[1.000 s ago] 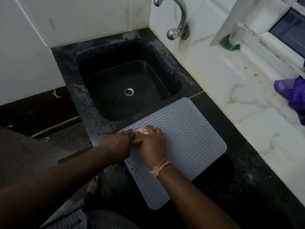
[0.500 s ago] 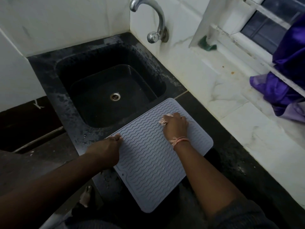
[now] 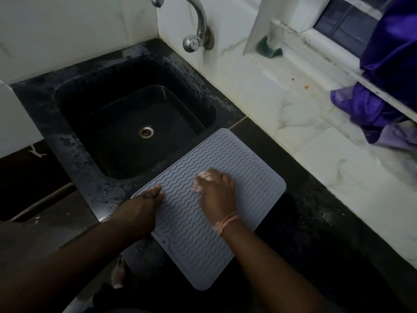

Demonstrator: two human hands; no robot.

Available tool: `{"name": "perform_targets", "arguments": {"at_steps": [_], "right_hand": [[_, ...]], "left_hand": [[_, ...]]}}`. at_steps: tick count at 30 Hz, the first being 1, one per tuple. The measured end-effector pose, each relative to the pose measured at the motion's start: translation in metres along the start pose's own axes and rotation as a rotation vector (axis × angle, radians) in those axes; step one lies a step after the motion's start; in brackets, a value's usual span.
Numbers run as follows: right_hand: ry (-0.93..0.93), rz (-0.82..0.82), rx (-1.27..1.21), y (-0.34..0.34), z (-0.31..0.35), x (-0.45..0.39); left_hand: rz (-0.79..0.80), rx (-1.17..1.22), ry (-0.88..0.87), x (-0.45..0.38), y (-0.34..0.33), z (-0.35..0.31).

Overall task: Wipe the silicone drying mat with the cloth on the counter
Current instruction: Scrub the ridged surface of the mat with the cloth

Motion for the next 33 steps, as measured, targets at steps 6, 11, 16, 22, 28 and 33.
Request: {"name": "perform_targets", "arguments": {"at_steps": [6,11,16,22,28,33], "right_hand": [[-0.181,-0.017,0.058,0.021,-0.051,-0.047],[0.035,-0.064,-0.132,0.014,0.020,0.001],[0.268,-0.044,-0.032,-0.017,0.080,0.049],[0.137,0.021,-0.017,-0.004,0.000,-0.009],[-0.061,-0.035,0.016,0.018,-0.068,-0.076],[-0.157,-0.051,-0.035,0.026,-0.048,-0.071]], "left_hand": [[0.024,0.026,0.005,0.001,0.001,0.000],[-0.170,0.005,-0.091,0.001,0.008,-0.014],[-0.079,0.003,-0.127,-0.011,-0.001,-0.016],[0.020,0.022,-0.092,-0.015,-0.003,-0.005],[0.042,0.053,-0.086,-0.018,-0.004,-0.005],[0.029,0.101,-0.113,-0.015,0.002,-0.007]]}}
Point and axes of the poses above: each hand's wrist, its own x-axis away from the middle knuckle, its own y-axis out of the back of the hand, z = x × y, the point moved 6 cm from there along -x, towards the middle knuckle, and after that the axes turned 5 degrees about x, right-handed, at the moved point
